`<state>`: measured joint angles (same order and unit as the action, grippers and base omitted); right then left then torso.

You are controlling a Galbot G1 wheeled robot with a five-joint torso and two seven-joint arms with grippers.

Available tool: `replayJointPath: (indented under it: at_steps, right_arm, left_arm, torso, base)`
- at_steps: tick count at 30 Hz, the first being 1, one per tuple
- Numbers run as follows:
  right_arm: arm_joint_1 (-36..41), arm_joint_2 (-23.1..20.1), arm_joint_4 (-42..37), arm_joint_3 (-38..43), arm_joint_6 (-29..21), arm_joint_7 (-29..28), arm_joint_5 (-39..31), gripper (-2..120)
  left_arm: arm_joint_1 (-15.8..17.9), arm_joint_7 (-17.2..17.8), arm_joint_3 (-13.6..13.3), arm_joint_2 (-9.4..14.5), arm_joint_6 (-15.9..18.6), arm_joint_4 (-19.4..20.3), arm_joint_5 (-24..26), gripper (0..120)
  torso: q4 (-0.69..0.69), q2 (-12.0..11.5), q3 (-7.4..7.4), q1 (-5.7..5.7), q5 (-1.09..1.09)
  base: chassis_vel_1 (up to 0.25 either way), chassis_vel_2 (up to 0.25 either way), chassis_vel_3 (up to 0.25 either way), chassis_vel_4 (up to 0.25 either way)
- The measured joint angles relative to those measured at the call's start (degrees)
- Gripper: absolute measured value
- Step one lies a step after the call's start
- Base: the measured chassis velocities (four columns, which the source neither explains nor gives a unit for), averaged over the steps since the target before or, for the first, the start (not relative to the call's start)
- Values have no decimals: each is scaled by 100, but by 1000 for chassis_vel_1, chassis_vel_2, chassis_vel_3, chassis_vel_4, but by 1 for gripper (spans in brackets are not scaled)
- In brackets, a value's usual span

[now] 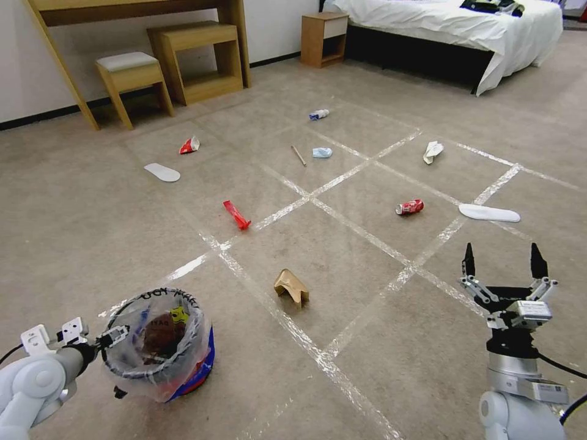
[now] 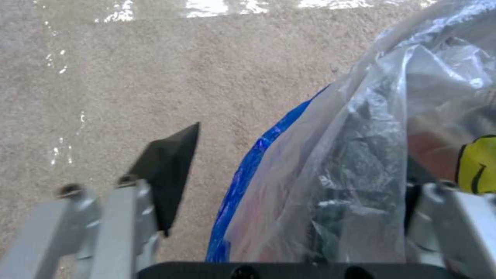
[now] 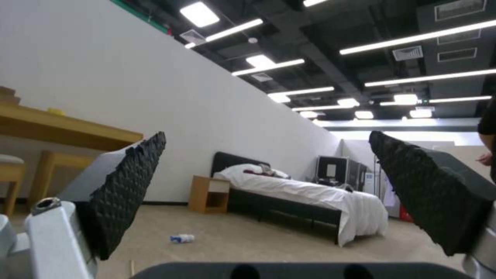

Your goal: Pick up the trash bin and place the garbage on the floor into it.

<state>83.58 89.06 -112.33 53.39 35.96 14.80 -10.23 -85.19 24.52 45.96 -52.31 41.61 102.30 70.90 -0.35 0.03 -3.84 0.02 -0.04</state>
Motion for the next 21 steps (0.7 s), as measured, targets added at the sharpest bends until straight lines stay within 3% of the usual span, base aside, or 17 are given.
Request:
replayJointPath:
  at_steps: [6, 8, 12, 15, 21]
  right_arm:
    - [-25, 0, 11, -30, -1, -38, -13, 100]
    - [-31, 14, 40, -46, -1, -43, -13, 100]
    - [-30, 6, 50, -45, 2, -45, -33, 100]
    - [-18, -23, 26, -33, 2, -49, -106, 100]
    - [-12, -30, -2, -19, -1, -50, -129, 100]
  left_arm:
    - [-67, -27, 0, -38, 0, 97, -31, 41]
    - [-98, -26, 0, -44, 1, 120, -30, 28]
    - [-150, -20, 5, -46, 5, 184, -31, 18]
    - [-209, -18, 13, -67, 25, 300, -25, 0]
    - [-241, 39, 13, -108, 25, 368, 39, 0]
  torso:
    - [-3, -1, -1, 0, -7]
    - [-3, -1, -1, 0, -7]
    - [-2, -2, -1, 0, -7]
    - [-1, -3, -2, 1, -10]
    - [0, -4, -3, 1, -11]
  base:
    - [0, 0, 0, 0]
    - [0, 0, 0, 0]
    - [0, 0, 0, 0]
    - [0, 0, 0, 0]
    - [0, 0, 0, 0]
